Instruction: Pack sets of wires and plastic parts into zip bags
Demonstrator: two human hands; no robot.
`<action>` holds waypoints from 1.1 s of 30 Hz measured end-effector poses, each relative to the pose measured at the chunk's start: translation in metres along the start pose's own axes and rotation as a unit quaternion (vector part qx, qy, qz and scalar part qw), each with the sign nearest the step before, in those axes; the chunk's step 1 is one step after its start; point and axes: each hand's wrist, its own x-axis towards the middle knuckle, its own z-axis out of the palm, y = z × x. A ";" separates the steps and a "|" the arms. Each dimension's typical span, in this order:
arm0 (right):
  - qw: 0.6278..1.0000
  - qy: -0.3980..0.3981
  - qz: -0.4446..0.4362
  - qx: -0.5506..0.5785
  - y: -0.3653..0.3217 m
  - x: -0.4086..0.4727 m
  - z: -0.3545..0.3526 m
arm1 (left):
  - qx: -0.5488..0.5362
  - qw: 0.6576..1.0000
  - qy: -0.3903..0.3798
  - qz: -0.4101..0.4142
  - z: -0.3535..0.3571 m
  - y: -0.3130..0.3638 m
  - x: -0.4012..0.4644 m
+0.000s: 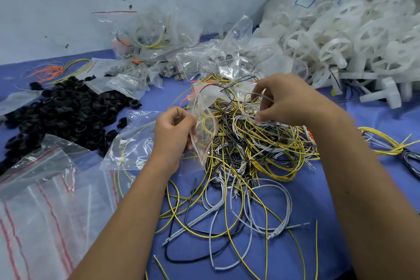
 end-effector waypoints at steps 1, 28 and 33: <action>1.000 0.008 0.005 -0.007 0.001 0.000 0.000 | 0.004 1.000 -0.004 0.000 0.000 0.000 0.000; 0.928 0.195 0.057 0.311 -0.010 0.027 0.011 | 0.061 0.993 0.066 0.082 0.002 0.001 0.001; 0.904 0.257 0.045 0.340 -0.002 0.026 0.052 | 0.155 0.973 0.055 0.160 0.021 0.027 0.006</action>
